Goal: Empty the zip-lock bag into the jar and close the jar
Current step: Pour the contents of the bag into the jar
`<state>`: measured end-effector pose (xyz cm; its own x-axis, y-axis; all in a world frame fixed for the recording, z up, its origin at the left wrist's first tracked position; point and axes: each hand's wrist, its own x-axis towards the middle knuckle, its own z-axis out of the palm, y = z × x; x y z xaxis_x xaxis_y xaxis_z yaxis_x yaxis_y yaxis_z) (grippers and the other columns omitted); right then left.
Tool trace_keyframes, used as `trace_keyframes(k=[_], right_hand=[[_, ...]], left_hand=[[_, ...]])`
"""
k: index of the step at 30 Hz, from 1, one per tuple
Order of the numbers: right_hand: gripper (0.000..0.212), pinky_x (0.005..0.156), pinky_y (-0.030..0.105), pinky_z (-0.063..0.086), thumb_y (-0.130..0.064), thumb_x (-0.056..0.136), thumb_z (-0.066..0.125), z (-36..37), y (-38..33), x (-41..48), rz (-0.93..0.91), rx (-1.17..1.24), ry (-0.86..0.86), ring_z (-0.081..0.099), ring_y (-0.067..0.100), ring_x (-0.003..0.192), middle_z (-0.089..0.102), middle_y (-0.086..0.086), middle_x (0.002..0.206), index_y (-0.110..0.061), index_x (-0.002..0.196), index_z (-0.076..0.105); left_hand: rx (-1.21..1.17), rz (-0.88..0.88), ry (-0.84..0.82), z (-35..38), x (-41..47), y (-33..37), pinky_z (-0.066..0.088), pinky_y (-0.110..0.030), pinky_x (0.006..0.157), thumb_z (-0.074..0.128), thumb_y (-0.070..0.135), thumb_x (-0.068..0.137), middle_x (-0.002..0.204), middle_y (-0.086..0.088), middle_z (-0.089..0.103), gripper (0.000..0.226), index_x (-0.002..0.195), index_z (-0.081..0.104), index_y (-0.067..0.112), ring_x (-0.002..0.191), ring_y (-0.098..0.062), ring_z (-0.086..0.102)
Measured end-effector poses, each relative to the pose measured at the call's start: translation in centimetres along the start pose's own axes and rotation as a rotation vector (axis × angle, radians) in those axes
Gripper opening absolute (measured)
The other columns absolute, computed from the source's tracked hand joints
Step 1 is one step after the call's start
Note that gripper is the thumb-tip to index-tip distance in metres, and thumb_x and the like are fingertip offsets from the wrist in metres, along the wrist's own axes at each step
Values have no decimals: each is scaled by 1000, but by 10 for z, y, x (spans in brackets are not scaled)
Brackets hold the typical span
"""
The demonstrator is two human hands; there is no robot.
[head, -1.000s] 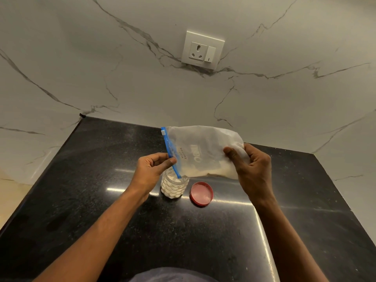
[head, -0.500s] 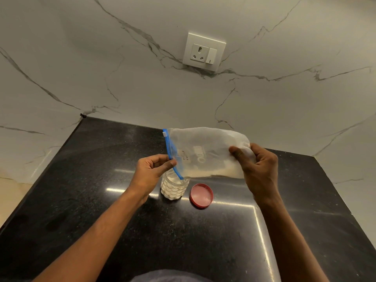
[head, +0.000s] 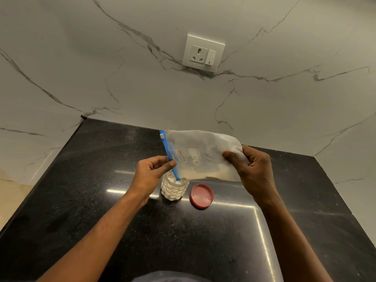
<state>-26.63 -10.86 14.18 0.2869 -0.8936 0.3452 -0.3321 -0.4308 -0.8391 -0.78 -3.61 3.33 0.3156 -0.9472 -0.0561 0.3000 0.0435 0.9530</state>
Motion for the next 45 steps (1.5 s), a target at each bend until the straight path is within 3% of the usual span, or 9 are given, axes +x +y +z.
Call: trace_keyframes(k=[8, 18, 21, 25, 30, 34, 39, 41, 45], right_hand=[[24, 61, 53, 61, -38, 87, 77, -1, -2, 1, 30, 7, 18, 73, 33, 71, 76, 9, 82, -14, 91, 76], [12, 64, 48, 63, -25, 96, 73, 1, 1, 3, 55, -23, -19, 73, 25, 73, 76, 3, 82, -14, 92, 76], [20, 67, 58, 61, -25, 94, 76, 0, 2, 4, 67, 1, 33, 73, 36, 75, 76, 12, 84, -5, 91, 76], [15, 63, 50, 63, -27, 85, 84, 4, -3, 3, 50, -25, 46, 73, 25, 74, 75, 3, 81, -17, 81, 74], [20, 61, 61, 58, -26, 94, 76, 2, -3, 4, 27, -37, 1, 68, 44, 71, 73, 17, 79, -7, 88, 76], [13, 62, 46, 64, -26, 87, 83, 4, -6, 2, 23, -26, 42, 73, 26, 72, 76, 4, 78, -17, 82, 76], [8, 53, 20, 52, -18, 94, 76, 4, -7, 3, -18, -23, -43, 68, 8, 61, 75, -11, 73, -22, 87, 76], [3, 54, 28, 59, -20, 89, 81, 3, -8, 3, -11, -25, -1, 73, 16, 67, 77, -5, 77, -19, 88, 78], [19, 59, 54, 60, -28, 93, 78, 4, -7, 5, -7, -64, 0, 70, 35, 68, 74, 9, 76, -12, 84, 75]], left_hand=[[13, -7, -14, -3, 2, -2, 61, -16, 79, 79, 17, 84, 106, 1, 84, 22, 105, 80, 13, 102, -11, 80], [31, -22, -2, -4, 1, -2, 61, -17, 79, 76, 8, 92, 108, 2, 84, 17, 108, 80, 13, 104, -11, 79], [35, -25, -18, -3, 0, 0, 61, -16, 79, 77, 9, 92, 108, 2, 84, 17, 107, 80, 14, 104, -9, 79], [39, -26, -17, -2, 0, 0, 61, -16, 78, 76, 8, 92, 107, 4, 84, 16, 107, 80, 15, 103, -9, 79], [45, -24, -2, -4, 1, 0, 61, -16, 78, 76, 9, 92, 107, 4, 84, 18, 108, 80, 14, 103, -8, 79], [33, -17, 0, -4, 1, -1, 61, -15, 78, 76, 7, 92, 106, 4, 84, 17, 107, 80, 13, 102, -9, 79], [25, -15, -10, -4, 2, -2, 61, -15, 78, 77, 8, 91, 106, 3, 84, 16, 106, 81, 14, 103, -9, 79], [22, -16, -7, -4, 2, -3, 61, -15, 79, 78, 8, 91, 107, 2, 84, 17, 106, 81, 14, 102, -10, 79], [34, -18, -9, -6, 2, -4, 61, -16, 78, 77, 9, 91, 107, 3, 84, 17, 107, 81, 15, 103, -9, 79]])
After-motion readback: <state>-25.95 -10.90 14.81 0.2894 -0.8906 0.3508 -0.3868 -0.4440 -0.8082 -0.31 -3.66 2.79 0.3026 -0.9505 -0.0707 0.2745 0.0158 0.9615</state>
